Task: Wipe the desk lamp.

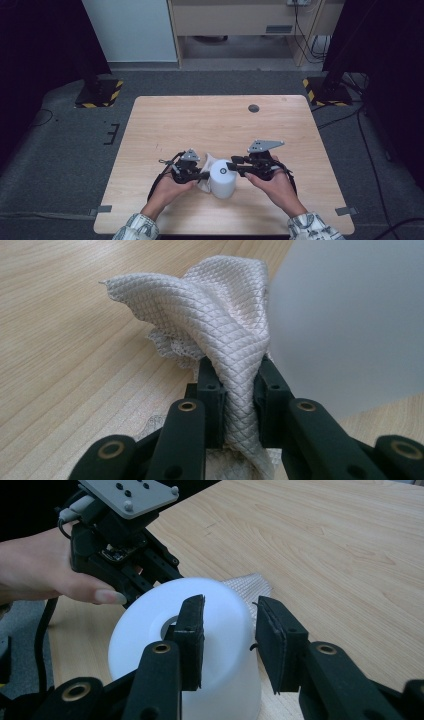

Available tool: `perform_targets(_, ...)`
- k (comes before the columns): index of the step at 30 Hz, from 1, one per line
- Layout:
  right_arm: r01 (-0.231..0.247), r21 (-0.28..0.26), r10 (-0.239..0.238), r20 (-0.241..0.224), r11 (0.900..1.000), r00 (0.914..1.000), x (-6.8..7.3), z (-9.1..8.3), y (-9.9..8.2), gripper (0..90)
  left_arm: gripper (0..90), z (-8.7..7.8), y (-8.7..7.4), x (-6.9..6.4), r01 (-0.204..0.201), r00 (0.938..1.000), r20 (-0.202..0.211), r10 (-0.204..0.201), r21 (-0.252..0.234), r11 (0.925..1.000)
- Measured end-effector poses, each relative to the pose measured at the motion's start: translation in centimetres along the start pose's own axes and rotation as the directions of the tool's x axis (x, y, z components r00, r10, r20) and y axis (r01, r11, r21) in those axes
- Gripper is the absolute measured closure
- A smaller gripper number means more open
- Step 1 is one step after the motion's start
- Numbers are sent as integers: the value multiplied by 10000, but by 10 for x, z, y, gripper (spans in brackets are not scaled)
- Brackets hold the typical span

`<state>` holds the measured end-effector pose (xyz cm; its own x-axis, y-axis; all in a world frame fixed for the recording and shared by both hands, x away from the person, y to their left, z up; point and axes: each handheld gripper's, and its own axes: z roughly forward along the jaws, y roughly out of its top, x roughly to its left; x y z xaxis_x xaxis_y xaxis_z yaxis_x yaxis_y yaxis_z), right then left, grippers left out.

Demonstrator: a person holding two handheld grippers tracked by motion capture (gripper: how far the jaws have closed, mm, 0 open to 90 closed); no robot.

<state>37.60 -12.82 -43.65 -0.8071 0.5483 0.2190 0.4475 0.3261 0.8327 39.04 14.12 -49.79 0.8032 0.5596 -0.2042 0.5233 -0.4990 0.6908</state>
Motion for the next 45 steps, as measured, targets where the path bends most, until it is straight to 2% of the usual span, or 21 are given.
perform_targets(4,-2,-11,2,8,10000,10000,0,0,0,646,766,-2,2,0,33,10000,36,-32,-116,9999)
perform_targets(7,7,-9,-7,15,10000,10000,1,0,0,646,766,-11,7,1,34,9999,104,-29,-498,9988)
perform_targets(9,5,-12,-5,8,10000,10000,0,0,0,646,766,-22,15,1,158,9996,231,-136,-982,9950)
perform_targets(14,-8,3,8,7,10000,10000,1,0,0,646,765,-33,27,1,126,9994,351,-78,-1399,9901)
perform_targets(20,4,0,-4,12,10000,10000,1,0,0,647,766,-26,29,1,54,9992,401,-8,-1157,9933)
perform_targets(30,19,0,-19,-11,10000,10000,0,0,0,646,766,-4,15,3,150,9995,292,-134,-554,9983)
perform_targets(36,21,1,-21,-19,10000,10000,1,1,0,644,766,4,11,4,22,9999,145,-20,-163,9999)
perform_targets(40,24,8,-24,-26,10000,10000,1,1,0,639,766,2,11,4,59,9998,175,-54,-289,9996)
perform_targets(42,29,6,-29,-15,10000,10000,1,1,0,639,765,-3,13,4,90,9997,219,-79,-496,9987)
perform_targets(45,20,-2,-20,-24,10000,10000,1,1,0,638,765,-14,19,5,215,9992,351,-178,-1065,9941)
